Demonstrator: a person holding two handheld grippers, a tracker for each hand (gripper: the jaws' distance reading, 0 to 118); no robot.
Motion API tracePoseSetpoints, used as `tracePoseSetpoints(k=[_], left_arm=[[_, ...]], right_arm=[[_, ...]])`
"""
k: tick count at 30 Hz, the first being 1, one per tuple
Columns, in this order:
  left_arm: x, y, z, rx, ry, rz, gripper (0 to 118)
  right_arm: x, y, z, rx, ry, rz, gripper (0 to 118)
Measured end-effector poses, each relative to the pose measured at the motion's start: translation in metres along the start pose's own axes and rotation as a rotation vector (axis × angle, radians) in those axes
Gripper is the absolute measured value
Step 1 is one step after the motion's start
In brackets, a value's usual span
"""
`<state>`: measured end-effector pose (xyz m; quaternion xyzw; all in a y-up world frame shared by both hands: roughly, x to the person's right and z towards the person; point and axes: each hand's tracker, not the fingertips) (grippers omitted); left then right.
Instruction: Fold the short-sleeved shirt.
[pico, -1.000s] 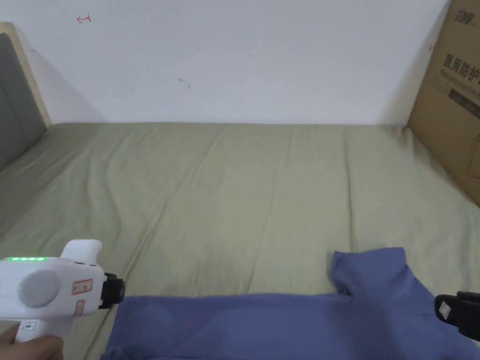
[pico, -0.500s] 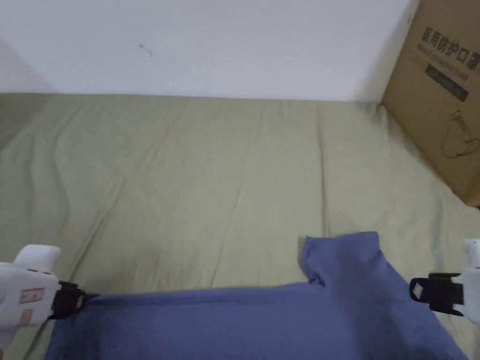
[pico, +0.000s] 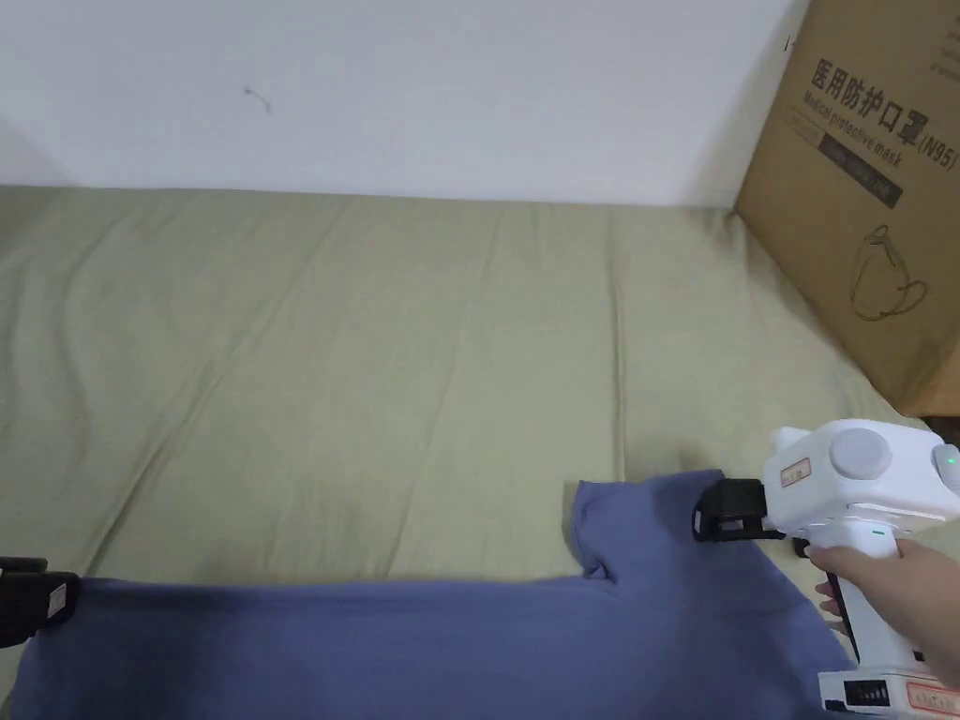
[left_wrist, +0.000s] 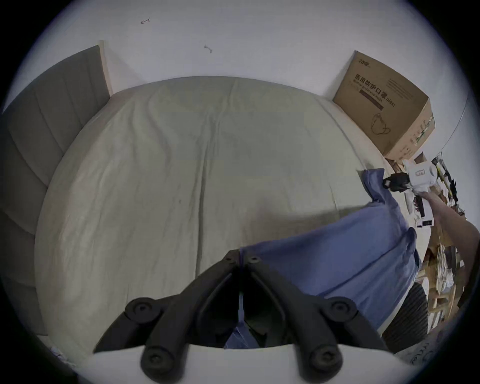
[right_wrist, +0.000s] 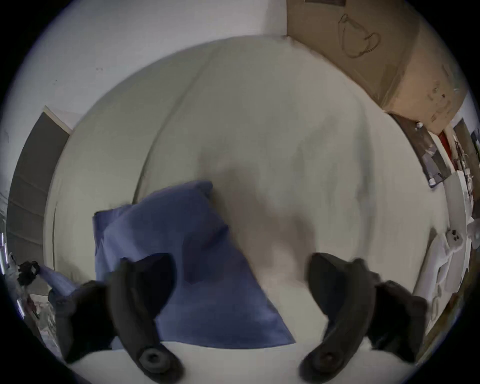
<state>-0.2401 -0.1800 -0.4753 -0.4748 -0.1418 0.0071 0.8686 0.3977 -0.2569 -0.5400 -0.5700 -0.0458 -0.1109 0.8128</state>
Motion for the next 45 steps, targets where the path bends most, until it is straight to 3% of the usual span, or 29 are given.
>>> tracePoseSetpoints(k=[3,4,5,6,7,11,17,24,29,35,37,38,39,40,41,42,43,45], left_arm=[[-0.002,-0.003,-0.007,-0.015,0.019,-0.025,0],[-0.004,-0.004,-0.009,-0.016,0.018,-0.022,0],[-0.006,-0.005,-0.01,-0.017,0.017,-0.015,0],[-0.008,-0.006,-0.011,-0.02,0.011,0.0,0],[-0.01,-0.007,-0.012,-0.019,0.006,0.011,0],[-0.014,-0.01,-0.008,-0.006,-0.002,0.03,0],[-0.01,-0.015,0.022,0.043,-0.039,0.016,0],[-0.018,-0.046,0.078,0.105,-0.121,-0.047,0],[-0.017,-0.099,0.1,0.06,-0.146,-0.087,0],[-0.022,-0.164,0.076,-0.05,-0.127,-0.06,2],[-0.021,-0.178,0.067,-0.069,-0.105,-0.083,12],[-0.005,-0.177,0.076,-0.084,-0.072,-0.082,16],[-0.004,-0.179,0.076,-0.091,-0.061,-0.062,29],[-0.004,-0.179,0.078,-0.09,-0.061,-0.049,47],[-0.006,-0.176,0.081,-0.075,-0.073,-0.018,74],[-0.004,-0.173,0.088,-0.056,-0.08,0.004,110],[-0.001,-0.171,0.093,-0.034,-0.077,0.007,118],[0.005,-0.16,0.12,0.095,-0.102,0.0,114]], right_arm=[[-0.01,-0.005,0.006,-0.011,-0.074,0.093,77],[-0.011,-0.005,0.012,-0.006,-0.042,0.092,62],[-0.011,-0.004,0.018,-0.003,-0.023,0.09,36],[-0.011,-0.006,0.026,-0.002,0.023,0.096,0],[-0.014,-0.01,0.034,0.009,0.068,0.092,0],[-0.015,-0.027,0.072,0.074,0.041,0.149,0],[0.01,-0.077,0.156,0.227,0.128,0.037,0],[0.031,-0.179,0.231,0.275,0.178,-0.016,0],[0.035,-0.253,0.23,0.214,0.168,-0.04,0],[0.044,-0.296,0.175,0.093,0.119,-0.074,0],[0.045,-0.3,0.164,0.07,0.108,-0.091,4],[0.048,-0.299,0.159,0.066,0.102,-0.09,14],[0.047,-0.299,0.159,0.07,0.079,-0.083,35],[0.045,-0.297,0.162,0.087,0.049,-0.066,60],[0.043,-0.295,0.167,0.097,0.029,-0.053,83],[0.046,-0.294,0.17,0.114,0.027,-0.05,103],[0.043,-0.291,0.178,0.132,0.024,-0.042,109],[0.034,-0.285,0.201,0.221,0.04,-0.025,109]])
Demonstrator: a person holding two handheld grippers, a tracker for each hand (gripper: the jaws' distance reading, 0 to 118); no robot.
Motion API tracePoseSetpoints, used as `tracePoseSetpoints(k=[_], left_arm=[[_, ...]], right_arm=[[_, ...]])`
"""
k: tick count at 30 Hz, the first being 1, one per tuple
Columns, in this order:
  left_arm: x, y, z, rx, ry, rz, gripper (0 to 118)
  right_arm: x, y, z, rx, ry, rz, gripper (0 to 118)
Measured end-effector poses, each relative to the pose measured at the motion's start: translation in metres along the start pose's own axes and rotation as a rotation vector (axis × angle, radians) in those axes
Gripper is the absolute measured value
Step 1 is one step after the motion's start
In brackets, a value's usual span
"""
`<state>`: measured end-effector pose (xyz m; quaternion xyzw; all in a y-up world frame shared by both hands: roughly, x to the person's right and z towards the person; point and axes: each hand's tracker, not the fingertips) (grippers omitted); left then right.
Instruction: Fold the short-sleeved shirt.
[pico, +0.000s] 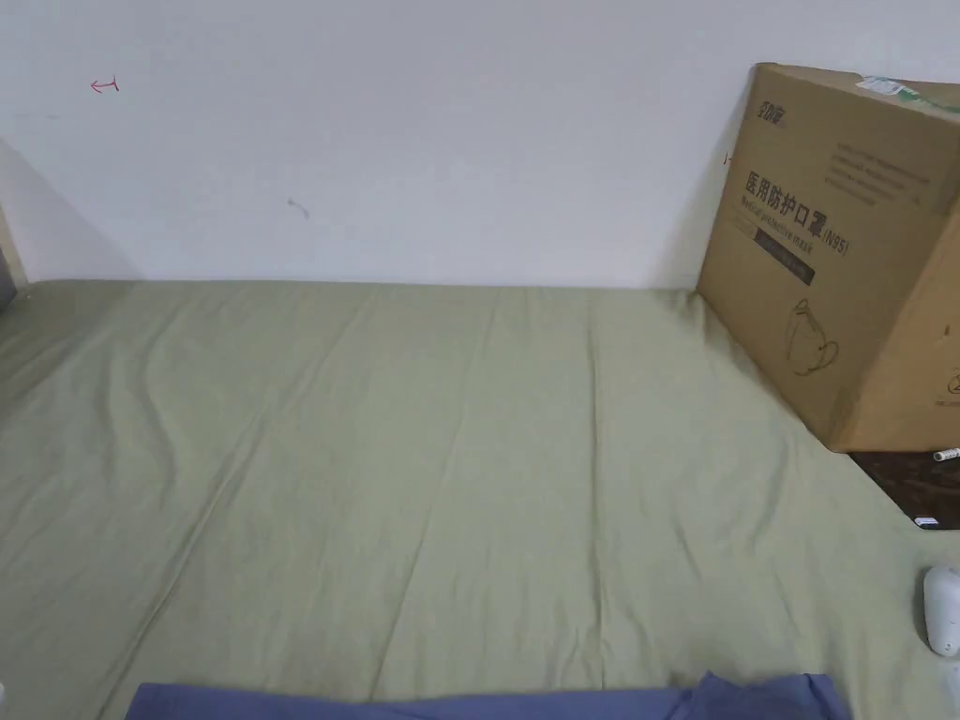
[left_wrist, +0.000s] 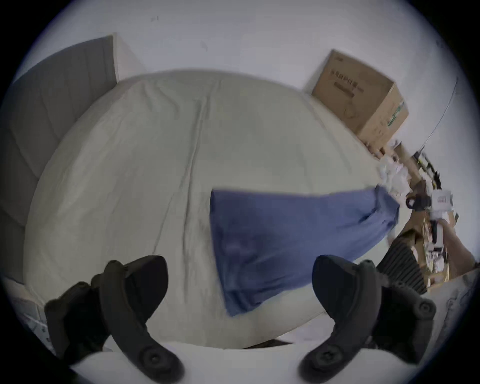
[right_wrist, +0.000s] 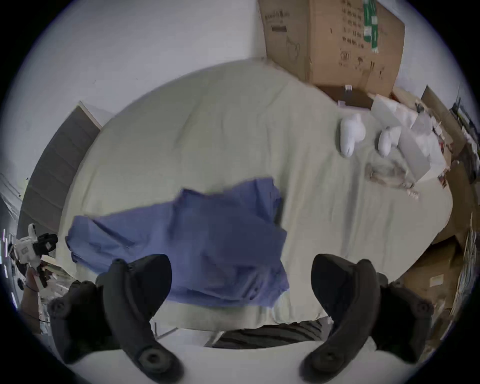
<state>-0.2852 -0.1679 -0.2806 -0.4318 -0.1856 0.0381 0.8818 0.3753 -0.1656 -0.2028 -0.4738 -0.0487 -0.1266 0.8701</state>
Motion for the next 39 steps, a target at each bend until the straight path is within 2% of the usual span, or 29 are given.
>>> tracePoseSetpoints(k=[3,5,7,8,9,10,11,12,13,15,18,19,22,24,26,27,28,30,31,33,36,38,39], left_arm=[[0.022,0.012,0.026,0.104,0.018,0.03,114],[0.02,0.025,0.019,0.169,0.054,0.04,116],[0.037,0.028,0.019,0.215,0.133,0.053,109],[0.065,0.031,0.022,0.217,0.179,0.068,96],[0.082,0.031,0.022,0.22,0.164,0.072,60],[0.091,0.03,0.021,0.244,0.144,0.074,60],[0.102,0.028,0.019,0.258,0.142,0.072,47],[0.106,0.027,0.017,0.256,0.146,0.063,26],[0.114,0.027,0.014,0.242,0.169,0.029,1],[0.115,0.026,0.016,0.228,0.143,0.022,1],[0.084,0.032,0.018,0.199,0.097,0.038,1],[0.067,0.036,0.019,0.167,0.057,0.08,1],[-0.008,0.04,0.011,0.081,-0.12,0.268,1],[-0.038,0.034,-0.001,-0.012,-0.354,0.377,1],[-0.079,0.026,-0.015,-0.018,-0.336,0.435,4],[-0.012,0.03,0.003,-0.046,-0.415,0.494,16],[-0.056,0.02,-0.014,-0.036,-0.42,0.524,39],[-0.049,0.021,-0.021,-0.065,-0.428,0.564,110],[-0.029,0.024,-0.026,-0.078,-0.457,0.587,118],[-0.127,-0.018,-0.074,-0.042,-0.489,0.641,118],[-0.118,-0.033,-0.105,-0.148,-0.534,0.7,118],[-0.108,-0.036,-0.118,-0.131,-0.578,0.696,118],[-0.103,-0.031,-0.125,-0.056,-0.662,0.691,118]], right_arm=[[-0.021,0.012,0.026,0.108,0.028,0.035,109],[-0.043,0.016,0.04,0.177,0.01,0.062,109],[-0.06,0.017,0.044,0.223,0.024,0.084,99],[-0.069,0.015,0.045,0.254,0.033,0.092,82],[-0.075,0.012,0.043,0.285,0.051,0.101,42],[-0.081,0.009,0.043,0.308,0.055,0.097,42],[-0.087,0.007,0.041,0.328,0.054,0.081,31],[-0.089,0.006,0.037,0.315,0.056,0.072,8],[-0.092,0.006,0.034,0.303,0.057,0.067,0],[-0.092,0.008,0.031,0.265,0.12,0.053,0],[-0.09,0.011,0.038,0.273,0.124,0.052,0],[-0.088,0.013,0.04,0.275,0.115,0.061,0],[-0.08,0.019,0.044,0.287,0.08,0.063,0],[-0.075,0.022,0.042,0.27,0.063,0.044,0],[-0.082,0.021,0.045,0.255,0.057,0.028,0],[-0.081,0.021,0.043,0.247,0.055,0.022,0],[-0.081,0.02,0.041,0.234,0.041,0.018,0],[-0.08,0.019,0.038,0.217,0.037,0.005,0],[-0.08,0.018,0.037,0.208,0.039,-0.004,0],[-0.079,0.018,0.034,0.19,0.041,-0.015,0],[-0.079,0.018,0.032,0.166,0.026,-0.01,0],[-0.081,0.02,0.034,0.156,0.014,0.006,0],[-0.082,0.02,0.035,0.155,0.008,0.012,0]])
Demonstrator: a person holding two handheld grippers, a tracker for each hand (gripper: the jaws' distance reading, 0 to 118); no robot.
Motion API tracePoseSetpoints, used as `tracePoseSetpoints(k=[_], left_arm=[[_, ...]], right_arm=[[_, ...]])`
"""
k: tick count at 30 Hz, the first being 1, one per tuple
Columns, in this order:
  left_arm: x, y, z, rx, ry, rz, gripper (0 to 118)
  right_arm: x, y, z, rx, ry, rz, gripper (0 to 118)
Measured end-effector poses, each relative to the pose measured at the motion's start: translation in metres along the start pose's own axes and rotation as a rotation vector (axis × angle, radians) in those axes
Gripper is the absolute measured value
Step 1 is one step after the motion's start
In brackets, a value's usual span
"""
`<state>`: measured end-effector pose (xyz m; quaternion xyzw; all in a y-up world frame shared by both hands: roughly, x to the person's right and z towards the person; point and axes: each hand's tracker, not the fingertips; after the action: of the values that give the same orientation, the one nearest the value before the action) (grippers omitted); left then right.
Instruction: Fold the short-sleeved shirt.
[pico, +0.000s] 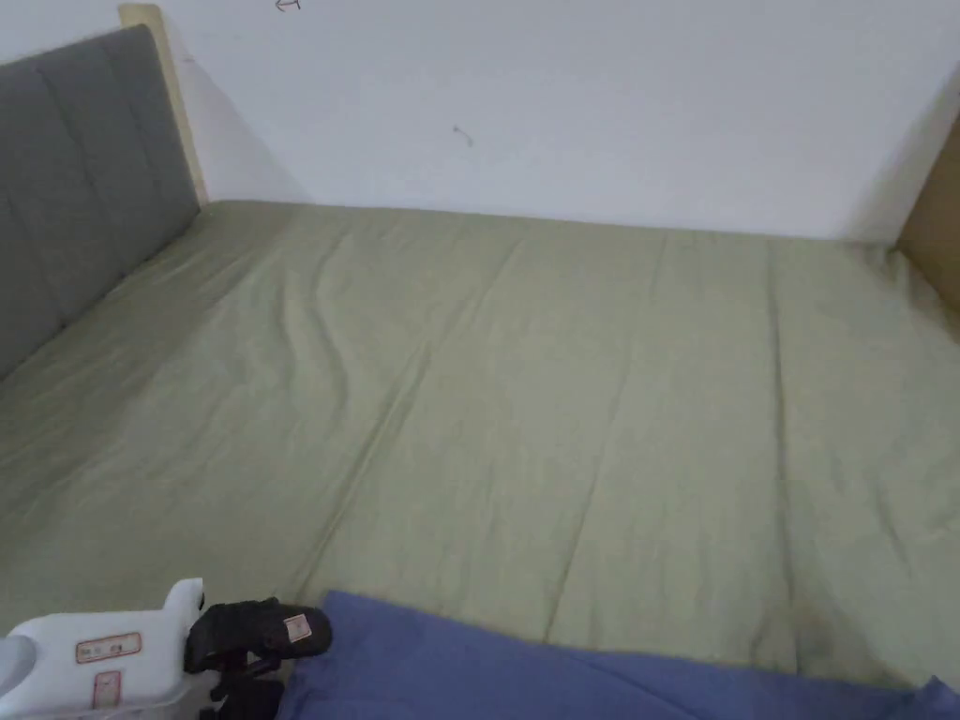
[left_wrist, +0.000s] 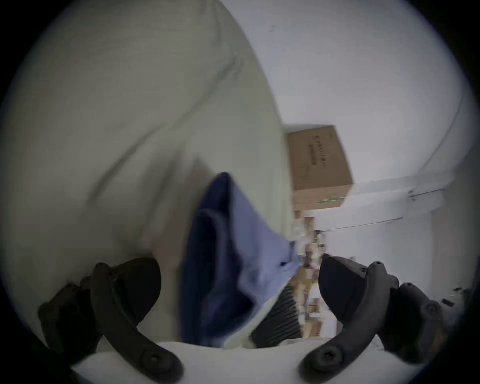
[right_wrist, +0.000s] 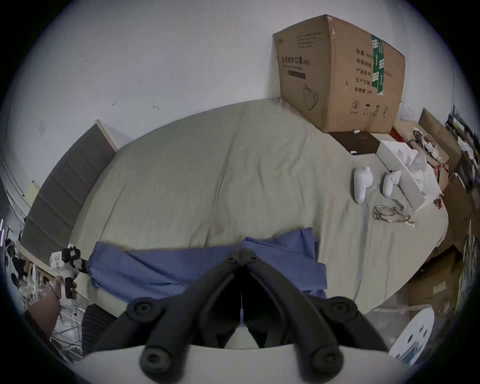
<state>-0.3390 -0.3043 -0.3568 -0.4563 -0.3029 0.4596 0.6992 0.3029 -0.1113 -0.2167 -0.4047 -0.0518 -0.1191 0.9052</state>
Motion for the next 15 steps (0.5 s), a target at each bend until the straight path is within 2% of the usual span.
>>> tracePoseSetpoints(k=[3,5,6,7,8,9,10,11,12,14,15], left_arm=[[-0.032,0.005,-0.021,-0.07,-0.229,0.178,118],[-0.042,0.003,-0.042,-0.101,-0.256,0.165,117],[-0.036,0.004,-0.041,-0.081,-0.237,0.136,106],[-0.042,0.007,-0.044,-0.055,-0.189,0.114,83],[-0.05,0.009,-0.049,-0.049,-0.087,0.125,39],[-0.056,0.009,-0.055,-0.064,0.088,0.113,8],[-0.065,0.01,-0.06,-0.057,0.035,0.163,9],[-0.067,0.014,-0.068,-0.026,-0.078,0.173,9],[-0.031,0.025,-0.084,-0.037,-0.012,0.071,8],[-0.057,0.04,-0.073,-0.042,0.099,0.02,9],[-0.048,0.047,-0.075,-0.035,0.16,-0.039,9]], right_arm=[[-0.003,0.002,0.003,0.0,-0.004,0.009,0],[-0.004,0.003,0.002,-0.003,0.003,0.007,0],[-0.005,0.003,0.001,-0.006,0.008,0.003,0],[-0.007,0.003,0.0,-0.01,0.015,-0.003,0],[-0.008,0.002,-0.001,-0.014,0.022,-0.006,0],[-0.009,0.001,-0.002,-0.02,0.03,-0.007,0],[-0.01,0.001,-0.004,-0.025,0.036,-0.005,0],[-0.012,0.0,-0.005,-0.031,0.038,0.002,0],[-0.014,-0.001,-0.006,-0.035,0.039,0.012,0],[-0.016,0.0,-0.008,-0.039,0.046,0.029,0],[-0.017,0.0,-0.008,-0.038,0.052,0.036,0]])
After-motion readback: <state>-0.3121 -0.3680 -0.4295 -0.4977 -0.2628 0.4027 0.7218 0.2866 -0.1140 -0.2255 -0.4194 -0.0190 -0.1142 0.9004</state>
